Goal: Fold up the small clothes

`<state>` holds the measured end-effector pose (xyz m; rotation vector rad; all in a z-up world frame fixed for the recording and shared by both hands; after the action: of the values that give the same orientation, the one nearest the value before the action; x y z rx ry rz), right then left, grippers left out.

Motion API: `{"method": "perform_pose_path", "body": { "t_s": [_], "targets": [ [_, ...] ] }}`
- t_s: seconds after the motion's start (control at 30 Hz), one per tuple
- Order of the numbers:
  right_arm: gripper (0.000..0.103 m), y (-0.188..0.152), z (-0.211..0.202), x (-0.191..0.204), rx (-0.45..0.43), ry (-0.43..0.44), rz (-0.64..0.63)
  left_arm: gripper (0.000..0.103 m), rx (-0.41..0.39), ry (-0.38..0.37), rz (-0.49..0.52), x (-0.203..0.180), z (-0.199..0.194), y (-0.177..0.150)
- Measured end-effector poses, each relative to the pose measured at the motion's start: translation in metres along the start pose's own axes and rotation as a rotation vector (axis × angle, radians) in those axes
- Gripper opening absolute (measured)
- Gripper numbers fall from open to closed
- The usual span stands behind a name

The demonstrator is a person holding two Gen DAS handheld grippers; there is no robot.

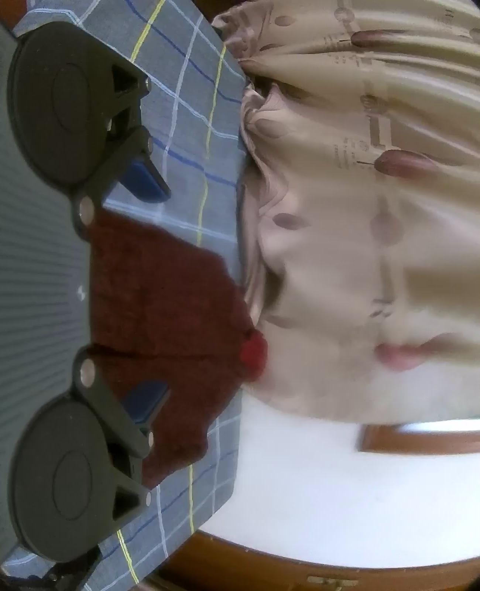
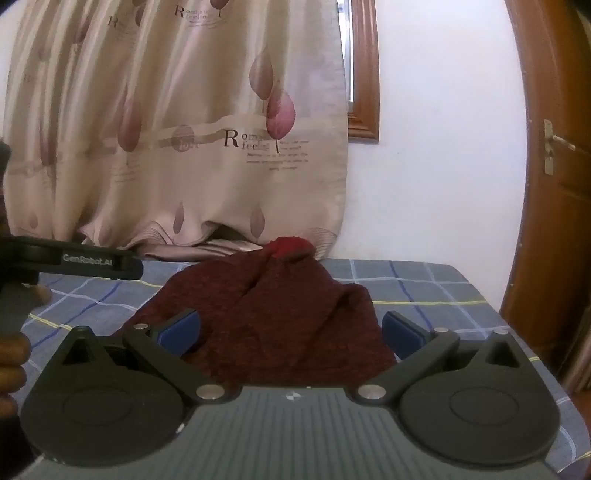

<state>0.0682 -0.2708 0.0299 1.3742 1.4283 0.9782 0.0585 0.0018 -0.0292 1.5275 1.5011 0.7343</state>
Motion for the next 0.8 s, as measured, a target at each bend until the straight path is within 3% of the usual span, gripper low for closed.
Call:
{"method": "perform_pose_path", "body": {
  "t_s": [0.07, 0.3, 0.8],
  "targets": [
    [0.103, -0.001, 0.000, 0.001, 0.004, -0.001, -0.006, 0.103, -0.033, 0.005, -0.004, 0.003, -0.004, 0.002],
    [0.103, -0.004, -0.001, 0.005, 0.016, 0.015, 0.011, 0.103, -0.032, 0.024, 0.003, 0.002, 0.000, 0.002],
    [0.103, -0.007, 0.009, 0.007, 0.033, -0.034, 0.023, 0.103, -0.044, 0.041, 0.010, 0.002, 0.000, -0.008]
  ]
}}
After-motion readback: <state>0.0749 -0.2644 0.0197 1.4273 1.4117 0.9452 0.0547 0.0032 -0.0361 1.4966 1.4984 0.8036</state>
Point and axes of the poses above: each gripper's, at about its wrist camera, not at the fingertips, and z roughly the way its jaws point, x to its left, y to its top, the point moved 6 cm from there along z, roughly the way its jaws point, and after that the axes turned 9 degrees about -y, right-handed, at the moved point
